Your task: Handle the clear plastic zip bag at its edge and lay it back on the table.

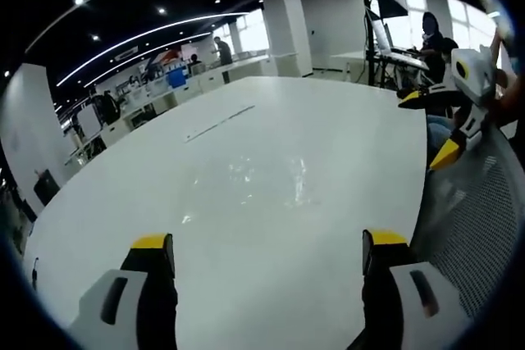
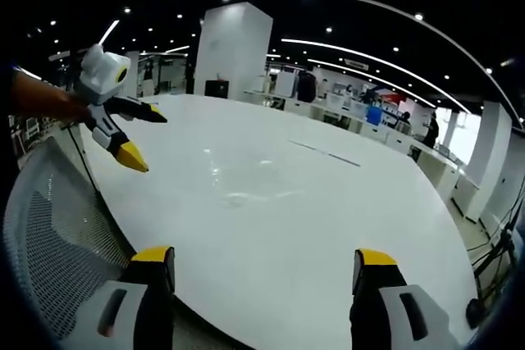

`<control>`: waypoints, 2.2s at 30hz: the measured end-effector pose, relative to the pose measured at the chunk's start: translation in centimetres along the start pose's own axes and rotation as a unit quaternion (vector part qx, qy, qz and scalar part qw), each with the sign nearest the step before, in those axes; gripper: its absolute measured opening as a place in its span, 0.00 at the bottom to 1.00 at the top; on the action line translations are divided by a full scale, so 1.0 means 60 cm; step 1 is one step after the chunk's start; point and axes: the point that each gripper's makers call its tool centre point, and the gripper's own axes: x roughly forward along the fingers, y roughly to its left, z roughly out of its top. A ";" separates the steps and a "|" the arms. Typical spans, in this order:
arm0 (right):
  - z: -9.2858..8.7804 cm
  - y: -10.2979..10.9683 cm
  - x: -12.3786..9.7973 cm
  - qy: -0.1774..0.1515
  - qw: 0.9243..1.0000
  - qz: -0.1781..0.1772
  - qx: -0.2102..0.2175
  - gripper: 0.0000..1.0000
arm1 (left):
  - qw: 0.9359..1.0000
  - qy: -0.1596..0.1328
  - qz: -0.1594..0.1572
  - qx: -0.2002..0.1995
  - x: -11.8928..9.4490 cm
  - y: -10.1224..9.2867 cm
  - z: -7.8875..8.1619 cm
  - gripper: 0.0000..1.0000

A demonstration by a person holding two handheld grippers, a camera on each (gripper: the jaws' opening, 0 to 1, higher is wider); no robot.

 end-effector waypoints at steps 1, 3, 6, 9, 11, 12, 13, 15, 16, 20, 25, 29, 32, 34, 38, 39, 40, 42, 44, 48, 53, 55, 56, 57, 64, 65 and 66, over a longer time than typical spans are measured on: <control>0.000 0.000 0.000 0.000 1.000 0.000 0.000 0.90 | 1.000 0.000 -0.001 0.000 0.003 -0.002 0.001 0.95; 0.000 0.000 0.000 -0.001 1.000 -0.001 0.001 0.89 | 1.000 0.001 -0.003 -0.001 0.008 -0.004 0.001 0.95; 0.000 0.000 0.000 -0.001 1.000 0.000 0.001 0.89 | 1.000 0.003 -0.007 0.002 0.016 -0.008 0.003 0.94; 0.000 0.000 0.000 0.000 1.000 0.000 0.001 0.89 | 1.000 0.006 -0.011 0.005 0.024 -0.010 0.006 0.94; 0.000 0.000 0.000 -0.001 1.000 0.000 0.001 0.89 | 1.000 0.007 -0.013 0.007 0.028 -0.011 0.008 0.94; 0.000 0.000 0.000 0.000 1.000 0.000 0.001 0.89 | 1.000 0.007 -0.015 0.009 0.032 -0.011 0.010 0.94; 0.000 0.000 0.000 0.000 1.000 0.000 0.001 0.89 | 1.000 0.008 -0.016 0.010 0.034 -0.010 0.010 0.94; 0.000 0.000 0.000 0.000 1.000 0.000 0.001 0.89 | 1.000 0.009 -0.017 0.010 0.040 -0.009 0.011 0.93; -0.001 0.000 0.000 0.001 1.000 0.000 0.001 0.89 | 1.000 0.011 -0.018 0.011 0.042 -0.009 0.011 0.93; 0.000 0.000 0.000 0.001 1.000 0.000 0.001 0.89 | 1.000 0.015 -0.020 0.015 0.054 -0.006 0.012 0.90; 0.000 -0.001 0.000 0.002 1.000 -0.002 0.002 0.88 | 0.999 0.016 -0.026 0.020 0.070 -0.005 0.015 0.89; -0.001 -0.002 0.000 0.002 1.000 -0.003 0.002 0.88 | 0.999 0.023 -0.033 0.023 0.086 -0.003 0.008 0.88; -0.001 -0.003 0.000 0.002 1.000 -0.004 0.003 0.88 | 0.999 0.026 -0.037 0.023 0.093 -0.005 0.004 0.88; -0.001 -0.004 0.000 0.002 1.000 -0.005 0.005 0.88 | 0.998 0.031 -0.042 0.023 0.100 -0.007 -0.002 0.87; -0.002 -0.004 -0.001 0.003 1.000 -0.005 0.006 0.87 | 0.998 0.038 -0.043 0.021 0.107 -0.009 -0.006 0.86; -0.001 -0.003 -0.001 0.002 1.000 -0.005 0.006 0.87 | 0.998 0.041 -0.043 0.021 0.111 -0.010 -0.009 0.86; -0.001 -0.003 -0.001 0.002 1.000 -0.005 0.006 0.87 | 0.998 0.042 -0.044 0.021 0.114 -0.010 -0.011 0.85; -0.001 -0.003 -0.001 0.003 1.000 -0.004 0.005 0.87 | 0.998 0.043 -0.044 0.022 0.120 -0.009 -0.017 0.84; -0.001 -0.003 0.000 0.003 1.000 -0.003 0.005 0.87 | 0.998 0.045 -0.044 0.021 0.122 -0.010 -0.018 0.83; -0.002 -0.001 0.000 0.006 1.000 -0.001 0.003 0.86 | 0.997 0.052 -0.050 0.022 0.132 -0.014 -0.022 0.81; -0.002 -0.003 0.000 0.005 1.000 -0.004 0.003 0.86 | 0.997 0.052 -0.056 0.017 0.138 -0.017 -0.013 0.77; -0.002 -0.003 0.000 0.004 1.000 -0.005 0.003 0.86 | 0.997 0.052 -0.063 0.017 0.142 -0.024 -0.009 0.75; -0.002 -0.004 0.000 0.004 1.000 -0.006 0.004 0.86 | 0.996 0.052 -0.064 0.020 0.144 -0.028 -0.007 0.74; -0.002 -0.004 0.000 0.004 1.000 -0.006 0.004 0.85 | 0.996 0.052 -0.067 0.023 0.146 -0.030 -0.005 0.74; -0.002 -0.005 0.000 0.002 1.000 -0.007 0.006 0.83 | 0.995 0.053 -0.083 0.023 0.167 -0.055 0.004 0.71; -0.001 -0.005 -0.001 0.002 1.000 -0.008 0.007 0.83 | 0.994 0.056 -0.086 0.026 0.171 -0.060 0.002 0.71; -0.001 -0.006 -0.001 0.001 1.000 -0.008 0.008 0.83 | 0.994 0.060 -0.090 0.030 0.176 -0.065 0.001 0.70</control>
